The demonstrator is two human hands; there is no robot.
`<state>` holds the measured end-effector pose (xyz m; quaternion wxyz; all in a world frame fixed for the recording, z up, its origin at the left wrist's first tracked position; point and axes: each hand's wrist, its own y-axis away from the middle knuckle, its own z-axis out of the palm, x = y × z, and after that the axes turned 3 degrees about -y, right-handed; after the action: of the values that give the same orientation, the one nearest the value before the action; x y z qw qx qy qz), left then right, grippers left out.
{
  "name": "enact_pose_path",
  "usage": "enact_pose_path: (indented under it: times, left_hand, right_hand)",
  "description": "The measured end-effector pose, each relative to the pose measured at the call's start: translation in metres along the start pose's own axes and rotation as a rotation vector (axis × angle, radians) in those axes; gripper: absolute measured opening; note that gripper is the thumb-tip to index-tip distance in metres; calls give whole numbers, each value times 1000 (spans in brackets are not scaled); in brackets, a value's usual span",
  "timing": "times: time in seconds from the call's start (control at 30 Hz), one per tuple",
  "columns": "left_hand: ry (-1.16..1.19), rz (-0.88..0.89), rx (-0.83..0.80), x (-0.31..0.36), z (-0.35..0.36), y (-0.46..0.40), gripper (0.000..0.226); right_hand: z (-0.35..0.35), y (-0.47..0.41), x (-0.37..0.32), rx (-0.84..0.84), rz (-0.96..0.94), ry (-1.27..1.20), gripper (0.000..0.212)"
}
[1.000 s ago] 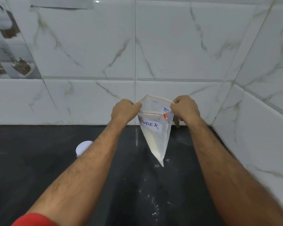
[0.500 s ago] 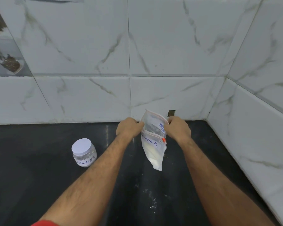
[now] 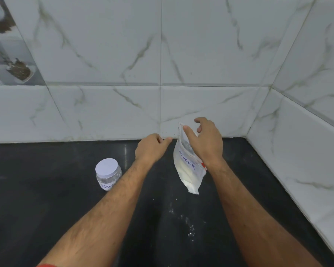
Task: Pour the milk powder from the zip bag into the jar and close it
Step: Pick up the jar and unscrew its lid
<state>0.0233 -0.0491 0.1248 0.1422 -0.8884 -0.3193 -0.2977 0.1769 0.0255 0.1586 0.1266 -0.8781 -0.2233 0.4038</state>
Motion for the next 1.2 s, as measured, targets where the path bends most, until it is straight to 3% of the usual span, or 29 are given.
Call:
enact_pose_path:
  times: [0.13,0.3,0.47,0.63,0.83,1.07,1.2]
  left_hand:
    - [60,69,113,-41,-32,2,28]
    - [17,1,165,-128,-69,7,22]
    - [18,-107,24,-197,-80,11,48]
    - [123,-76,-124,-225,-73,16,85]
    - [101,-4,-228,-234,-65,7,107]
    - [10,100,-268,-232,-59,-4,103]
    - [45,102,-222,-230,-54,1,97]
  right_hand:
    - [27,17,-31,-15,-119,-137,35]
    - [95,54,-54,-238,-130,-206,27]
    - [154,95,-44,-510,-20,-144,30]
    - [185,124,-34,-673,104,-105,41]
    - [193,138,-29,-706,229,-108,53]
    - [188,149,-22,-673,295,-77,60]
    - [183,150,-21,-613,356,-177,62]
